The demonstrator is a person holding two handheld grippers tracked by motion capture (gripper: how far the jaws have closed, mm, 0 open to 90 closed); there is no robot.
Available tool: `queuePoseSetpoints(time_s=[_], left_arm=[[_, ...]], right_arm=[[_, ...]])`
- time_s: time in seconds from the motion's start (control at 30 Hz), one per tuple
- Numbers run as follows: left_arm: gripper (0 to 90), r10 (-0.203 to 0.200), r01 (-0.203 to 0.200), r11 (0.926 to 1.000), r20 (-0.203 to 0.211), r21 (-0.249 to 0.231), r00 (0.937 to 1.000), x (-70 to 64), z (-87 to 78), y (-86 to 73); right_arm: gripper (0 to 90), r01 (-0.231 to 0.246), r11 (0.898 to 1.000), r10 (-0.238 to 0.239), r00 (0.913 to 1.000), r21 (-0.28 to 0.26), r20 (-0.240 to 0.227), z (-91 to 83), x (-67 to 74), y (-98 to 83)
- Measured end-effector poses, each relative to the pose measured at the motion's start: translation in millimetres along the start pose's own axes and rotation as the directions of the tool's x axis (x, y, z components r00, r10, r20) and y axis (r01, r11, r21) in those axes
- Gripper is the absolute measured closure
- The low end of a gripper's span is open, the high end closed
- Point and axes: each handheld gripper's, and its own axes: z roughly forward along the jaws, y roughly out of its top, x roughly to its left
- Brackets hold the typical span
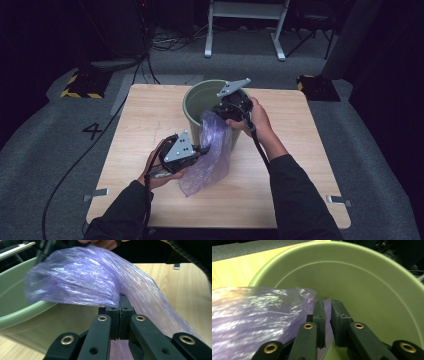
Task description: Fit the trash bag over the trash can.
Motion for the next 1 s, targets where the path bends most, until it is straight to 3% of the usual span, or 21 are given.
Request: queuePoseSetpoints(time_s=[0.1, 0.2, 0.27, 0.37, 0.47, 0.6, 0.7, 0.87, 0.93, 1.0], left_arm=[[88.3, -0.01, 0.01, 0.9999, -0.023, -0.004, 0.9997, 4.0, 0.5, -0.4], [87.9, -0.025, 0.025, 0.9996, -0.029, -0.011, 0.9993, 6.8, -0.2, 2.4], [87.8, -0.026, 0.025, 0.9995, -0.038, -0.017, 0.9989, 8.0, -1.0, 5.3], [87.3, -0.031, 0.03, 0.9993, -0.052, -0.022, 0.9982, 9.0, -1.9, 8.6], [87.4, -0.037, 0.037, 0.9993, -0.054, -0.006, 0.9979, 11.1, -0.5, 9.5], [87.6, -0.049, 0.048, 0.9987, -0.069, -0.015, 0.9964, 14.7, -1.2, 13.1], [87.6, -0.06, 0.059, 0.998, -0.074, -0.023, 0.9954, 20.3, -2.1, 18.4], [87.1, -0.089, 0.087, 0.9955, -0.073, -0.039, 0.9933, 29.6, -5.0, 30.2], [87.1, -0.104, 0.102, 0.9941, -0.076, -0.037, 0.9917, 34.2, -4.7, 34.2], [87.1, -0.129, 0.126, 0.9912, -0.065, -0.041, 0.9896, 39.0, -3.2, 37.2]], right_arm=[[72.1, -0.006, 1.0, 0.006, 0.9998, -0.013, 0.016, 0.0, -0.4, -1.3], [54.0, -0.011, 0.999, 0.016, 0.9958, -0.051, 0.09, -5.1, 0.5, -4.4], [46.9, -0.03, 0.994, 0.041, 0.9939, -0.109, 0.102, -13.7, -0.8, -7.2], [41.0, -0.048, 0.977, 0.069, 0.993, -0.207, 0.095, -33.2, -0.6, -14.0], [38.3, -0.037, 0.956, 0.057, 0.9967, -0.292, 0.058, -53.2, 2.9, -23.4], [36.6, -0.016, 0.931, 0.017, 0.9999, -0.365, -0.001, -72.7, 10.2, -38.0], [35.2, 0.03, 0.929, -0.041, 0.9989, -0.37, -0.022, -79.0, 19.5, -47.7], [33.8, 0.079, 0.914, -0.111, 0.9922, -0.398, -0.057, -83.5, 34.7, -58.8], [33.7, 0.088, 0.903, -0.135, 0.9873, -0.42, -0.084, -83.2, 40.7, -61.6], [33.7, 0.102, 0.901, -0.153, 0.9844, -0.422, -0.087, -80.3, 47.1, -63.2]])
